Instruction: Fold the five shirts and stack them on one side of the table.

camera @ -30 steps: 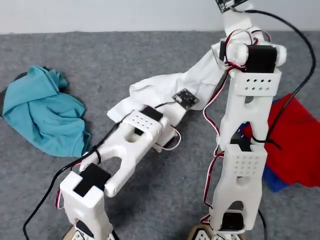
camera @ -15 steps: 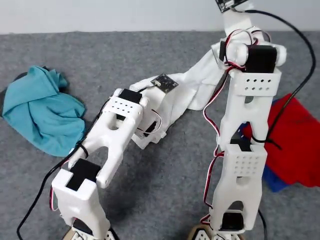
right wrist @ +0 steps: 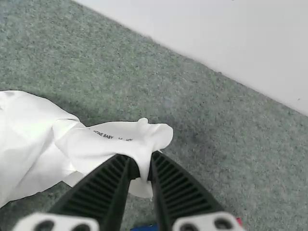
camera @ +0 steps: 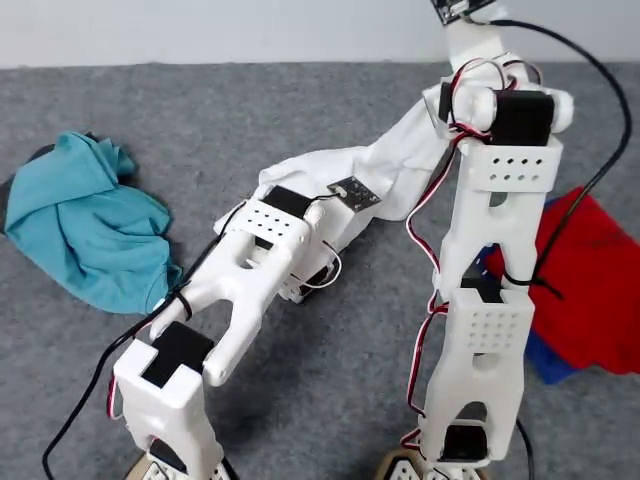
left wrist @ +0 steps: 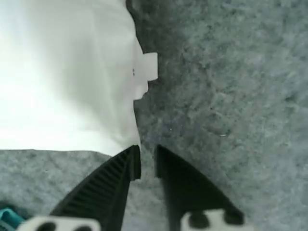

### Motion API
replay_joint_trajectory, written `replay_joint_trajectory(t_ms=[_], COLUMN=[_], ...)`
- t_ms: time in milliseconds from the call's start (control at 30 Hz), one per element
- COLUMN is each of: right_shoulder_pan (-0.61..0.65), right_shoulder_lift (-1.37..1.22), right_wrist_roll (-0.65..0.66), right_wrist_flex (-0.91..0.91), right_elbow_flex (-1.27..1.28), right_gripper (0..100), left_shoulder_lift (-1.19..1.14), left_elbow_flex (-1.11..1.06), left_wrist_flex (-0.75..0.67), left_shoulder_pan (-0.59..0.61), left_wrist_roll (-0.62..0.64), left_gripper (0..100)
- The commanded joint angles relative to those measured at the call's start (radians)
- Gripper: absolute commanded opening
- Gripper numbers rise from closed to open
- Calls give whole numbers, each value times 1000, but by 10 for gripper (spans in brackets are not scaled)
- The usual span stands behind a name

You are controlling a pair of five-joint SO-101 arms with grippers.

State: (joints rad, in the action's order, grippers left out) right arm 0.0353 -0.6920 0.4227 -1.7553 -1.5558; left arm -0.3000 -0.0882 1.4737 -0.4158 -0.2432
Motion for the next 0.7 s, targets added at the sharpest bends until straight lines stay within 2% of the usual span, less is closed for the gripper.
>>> replay_joint_trajectory(t_ms=[0, 167, 300, 500, 667], right_shoulder_pan=[-5, -4, 7, 19, 16], right_shoulder_lift=[8, 8, -8, -56, -65], right_wrist_roll=[-9, -9, -9, -9, -9], right_wrist_flex=[-36, -36, -39, -41, -41], right_elbow_flex=[-3, -3, -3, -5, -6], right_gripper=[10, 10, 10, 10, 10], left_shoulder_lift=[51, 20, -40, -161, -209], left_elbow_flex=[42, 41, 39, 39, 42], left_wrist_flex=[14, -23, -123, -135, -135], left_shoulder_pan=[-6, 75, 130, 106, 80], left_wrist_roll=[-14, -60, -61, -68, -68], left_gripper=[122, 125, 123, 120, 9])
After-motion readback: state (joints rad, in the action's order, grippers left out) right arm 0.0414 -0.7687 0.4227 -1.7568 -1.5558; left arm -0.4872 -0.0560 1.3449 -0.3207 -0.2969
